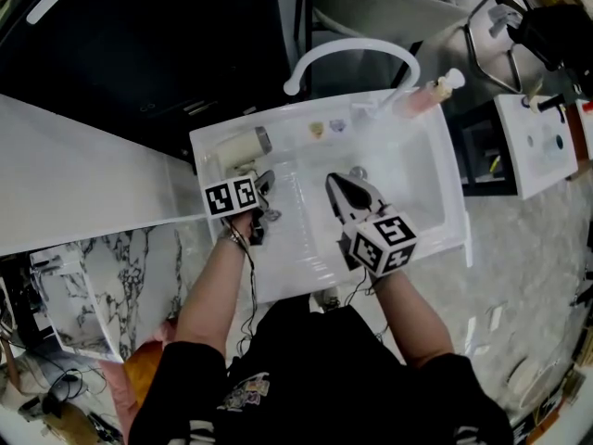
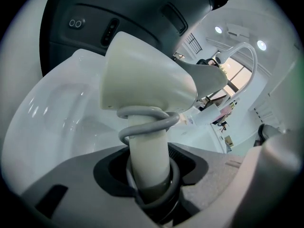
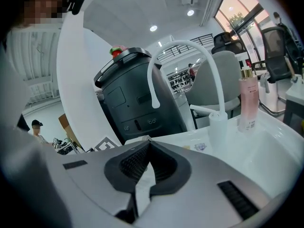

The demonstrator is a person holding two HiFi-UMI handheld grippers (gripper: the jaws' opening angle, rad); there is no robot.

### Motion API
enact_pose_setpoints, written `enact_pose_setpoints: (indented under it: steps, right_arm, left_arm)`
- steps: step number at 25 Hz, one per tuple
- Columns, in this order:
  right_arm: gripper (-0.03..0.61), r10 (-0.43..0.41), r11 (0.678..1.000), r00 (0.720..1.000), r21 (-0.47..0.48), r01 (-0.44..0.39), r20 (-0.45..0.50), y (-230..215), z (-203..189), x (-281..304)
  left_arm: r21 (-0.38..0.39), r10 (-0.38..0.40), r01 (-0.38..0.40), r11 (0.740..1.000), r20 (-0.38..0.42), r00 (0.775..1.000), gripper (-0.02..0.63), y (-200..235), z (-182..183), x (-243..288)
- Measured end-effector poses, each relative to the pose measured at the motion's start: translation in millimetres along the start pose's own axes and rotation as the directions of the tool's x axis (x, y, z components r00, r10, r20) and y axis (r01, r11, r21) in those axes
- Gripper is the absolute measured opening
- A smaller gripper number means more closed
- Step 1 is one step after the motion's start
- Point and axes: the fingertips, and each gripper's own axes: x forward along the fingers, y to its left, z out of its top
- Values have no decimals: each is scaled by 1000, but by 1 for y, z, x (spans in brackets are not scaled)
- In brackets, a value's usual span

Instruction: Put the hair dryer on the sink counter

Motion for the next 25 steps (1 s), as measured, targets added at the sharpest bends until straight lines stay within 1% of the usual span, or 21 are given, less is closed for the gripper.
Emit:
enact_pose_setpoints:
  steps: [5, 9, 16, 19, 25]
  right_arm:
    - [-2, 1, 1000, 1000, 10, 0, -9, -3, -3, 7]
    - [-2, 0, 1000, 1000, 15, 0, -19, -4, -2, 13]
    - [-2, 11, 1000, 1000, 21, -10, -27, -5, -4, 17]
    - [-3, 15, 1000, 999, 21, -14, -29, -4, -5, 14]
    - [-2, 22, 1000, 999, 23, -21, -34, -3, -6, 5]
  left_arm:
    - [-15, 10, -11, 1000, -27, 1000, 196, 8, -2, 8]
    - [1, 42, -42, 999, -47, 998, 196, 16, 0, 11]
    - [28, 98, -96, 995, -47, 994, 199, 22, 1, 17]
    - [31, 108, -106, 994, -46, 993, 201, 22, 0, 17]
    - [31, 107, -106, 994, -29, 994, 250, 18, 1, 14]
